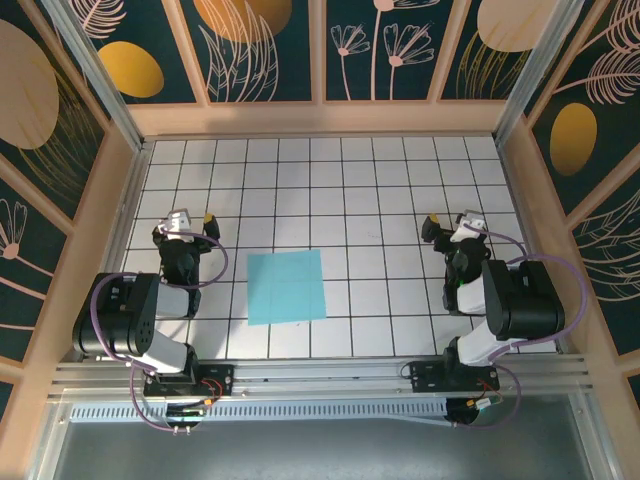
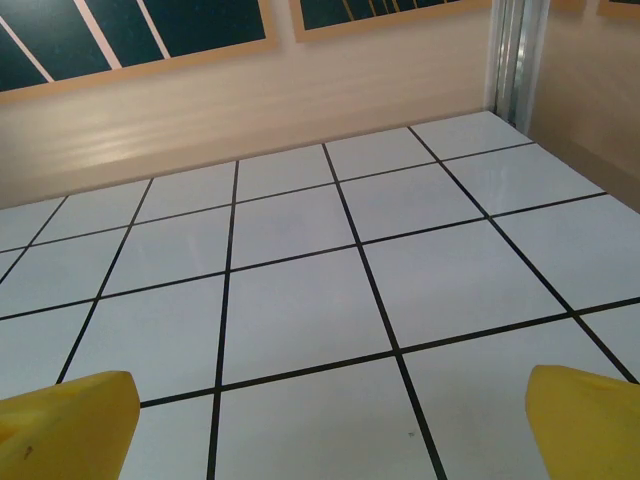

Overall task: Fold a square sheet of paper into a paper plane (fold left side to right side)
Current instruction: Move the square sheet of paper to the center of the table.

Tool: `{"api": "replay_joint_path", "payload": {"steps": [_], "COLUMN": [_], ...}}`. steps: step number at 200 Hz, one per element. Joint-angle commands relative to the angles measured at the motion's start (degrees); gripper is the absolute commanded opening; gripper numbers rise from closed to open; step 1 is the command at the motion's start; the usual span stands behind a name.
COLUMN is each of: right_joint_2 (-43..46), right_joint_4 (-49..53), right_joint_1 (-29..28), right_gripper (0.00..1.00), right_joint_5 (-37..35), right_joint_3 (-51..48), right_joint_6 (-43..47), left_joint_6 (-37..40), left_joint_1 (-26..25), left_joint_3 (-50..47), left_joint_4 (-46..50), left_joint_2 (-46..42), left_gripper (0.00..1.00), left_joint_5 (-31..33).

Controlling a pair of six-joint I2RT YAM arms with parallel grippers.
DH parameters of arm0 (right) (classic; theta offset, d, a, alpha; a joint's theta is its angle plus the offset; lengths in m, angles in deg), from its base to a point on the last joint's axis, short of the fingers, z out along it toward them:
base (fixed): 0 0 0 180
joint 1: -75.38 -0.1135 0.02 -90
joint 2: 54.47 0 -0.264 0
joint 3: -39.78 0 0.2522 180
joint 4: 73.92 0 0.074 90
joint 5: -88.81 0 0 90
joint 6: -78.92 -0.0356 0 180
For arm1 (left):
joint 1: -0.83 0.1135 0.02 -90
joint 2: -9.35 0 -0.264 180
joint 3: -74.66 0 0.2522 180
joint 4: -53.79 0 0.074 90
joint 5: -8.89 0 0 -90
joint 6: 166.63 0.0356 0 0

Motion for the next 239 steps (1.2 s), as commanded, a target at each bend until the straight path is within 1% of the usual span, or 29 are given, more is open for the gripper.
{"api": "replay_joint_path", "payload": {"steps": [1, 191, 208, 239], "right_joint_2": [-0.55, -0.21, 2.69, 11.46], "right_joint_4": [-2.78, -2.00, 2.05, 14.35], "right_joint_1": [-0.36, 0.39, 0.65, 1.08], "right_gripper": [0.99, 0.99, 0.99, 0.99], "right_joint_5": [-0.27, 1.41, 0.66, -0.65], "right_joint_3": [1.06, 1.36, 2.50, 4.96], "right_joint_6": [1.48, 0.92, 0.39, -1.08], "left_joint_6": [0.64, 0.56, 0.42, -0.07], "left_joint_1": [0.20, 0.18, 0.18, 0.18], "left_joint_3": [1.00, 0.93, 2.38, 6.97], "left_joint_4": [-2.70, -2.95, 1.94, 18.82], "left_joint_2": [0.58, 0.41, -2.59, -12.69], "left_gripper": [0.99, 0.99, 0.99, 0.99], "left_joint_5": [-0.70, -0.54, -0.09, 1.26]}}
